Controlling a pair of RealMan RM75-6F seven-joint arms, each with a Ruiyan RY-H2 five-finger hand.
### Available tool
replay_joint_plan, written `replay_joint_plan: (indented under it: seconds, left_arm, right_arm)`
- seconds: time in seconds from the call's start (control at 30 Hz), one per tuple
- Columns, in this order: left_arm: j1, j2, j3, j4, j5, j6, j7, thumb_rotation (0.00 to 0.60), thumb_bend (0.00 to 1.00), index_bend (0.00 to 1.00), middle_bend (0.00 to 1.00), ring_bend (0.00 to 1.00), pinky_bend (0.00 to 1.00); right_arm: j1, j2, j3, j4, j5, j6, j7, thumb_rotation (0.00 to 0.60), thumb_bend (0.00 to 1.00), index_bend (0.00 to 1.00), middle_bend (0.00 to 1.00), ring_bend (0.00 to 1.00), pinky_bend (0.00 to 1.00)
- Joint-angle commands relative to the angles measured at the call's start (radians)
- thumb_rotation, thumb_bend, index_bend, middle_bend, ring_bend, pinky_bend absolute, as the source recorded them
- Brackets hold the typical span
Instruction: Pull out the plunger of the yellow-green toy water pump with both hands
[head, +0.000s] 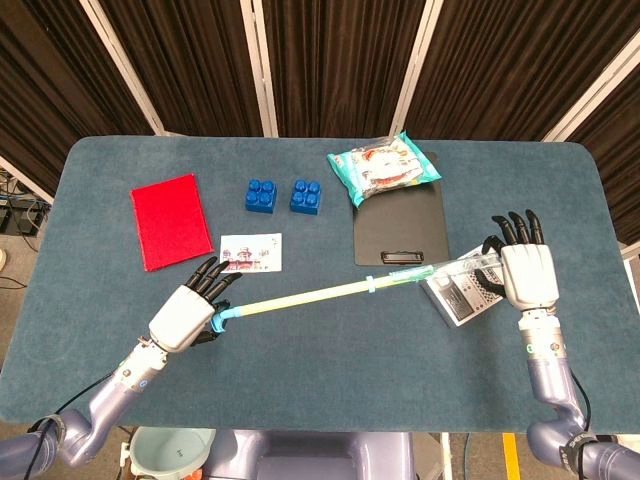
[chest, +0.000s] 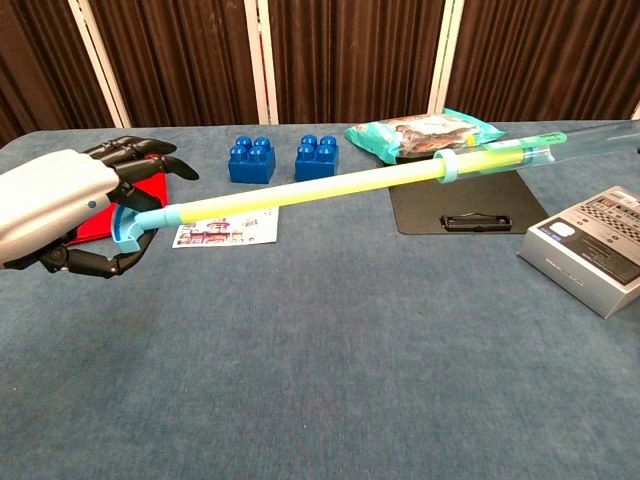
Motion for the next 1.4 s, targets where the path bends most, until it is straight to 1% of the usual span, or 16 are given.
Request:
replay_joint_plan:
  seconds: [0.03, 0.27, 0.63, 0.87, 1.13, 1.23, 1.3, 1.33, 1.4]
  left_arm:
    - [0.002, 0.017, 0.003, -0.011, 0.006, 0.004, 0.004, 0.600, 0.77, 0.76, 0.14, 0.01, 0.04]
    - [0.019, 0.059, 0.020, -0.042, 0.029, 0.029, 0.012, 0.600, 0.77, 0.76, 0.14, 0.01, 0.04]
    - [0.036, 0.089, 0.024, -0.036, 0.040, 0.050, 0.003, 0.600, 0.77, 0.76, 0.14, 0.02, 0.04]
    - [0.039, 0.096, 0.025, -0.040, 0.046, 0.050, 0.001, 0.600, 0.76, 0.76, 0.14, 0.02, 0.04]
    - [0.040, 0.095, 0.023, -0.048, 0.059, 0.051, 0.014, 0.600, 0.76, 0.75, 0.14, 0.02, 0.04]
    - [0.033, 0.088, 0.012, -0.044, 0.050, 0.039, 0.013, 0.600, 0.70, 0.72, 0.14, 0.02, 0.04]
    - [0.026, 0.085, 0.004, -0.042, 0.042, 0.028, -0.001, 0.600, 0.65, 0.66, 0.14, 0.02, 0.04]
    - [0.022, 0.084, -0.001, -0.041, 0.038, 0.022, -0.006, 0.600, 0.64, 0.64, 0.14, 0.02, 0.04]
    - [0.015, 0.088, -0.008, -0.039, 0.032, 0.013, -0.013, 0.600, 0.63, 0.55, 0.14, 0.02, 0.04]
  right_arm:
    - [0.009, -0.006, 0.005, 0.016, 0.007, -0.004, -0.003, 0.600, 0.34, 0.88, 0.21, 0.12, 0.03]
    - [0.031, -0.014, 0.024, 0.059, 0.029, -0.010, -0.007, 0.600, 0.34, 0.88, 0.21, 0.13, 0.03]
    - [0.055, -0.026, 0.042, 0.103, 0.053, -0.010, -0.021, 0.600, 0.34, 0.88, 0.21, 0.13, 0.03]
    - [0.062, -0.026, 0.048, 0.120, 0.071, -0.012, -0.018, 0.600, 0.34, 0.88, 0.22, 0.13, 0.03]
    - [0.061, -0.014, 0.048, 0.107, 0.082, -0.014, -0.006, 0.600, 0.34, 0.89, 0.22, 0.13, 0.03]
    - [0.055, -0.007, 0.040, 0.091, 0.077, -0.009, -0.001, 0.600, 0.35, 0.89, 0.22, 0.13, 0.03]
    - [0.048, -0.003, 0.031, 0.080, 0.074, -0.005, 0.002, 0.600, 0.35, 0.89, 0.22, 0.13, 0.03]
    - [0.044, -0.001, 0.027, 0.074, 0.074, -0.005, 0.006, 0.600, 0.35, 0.88, 0.22, 0.13, 0.03]
    - [0.038, 0.007, 0.020, 0.062, 0.078, -0.010, 0.010, 0.600, 0.34, 0.87, 0.21, 0.13, 0.03]
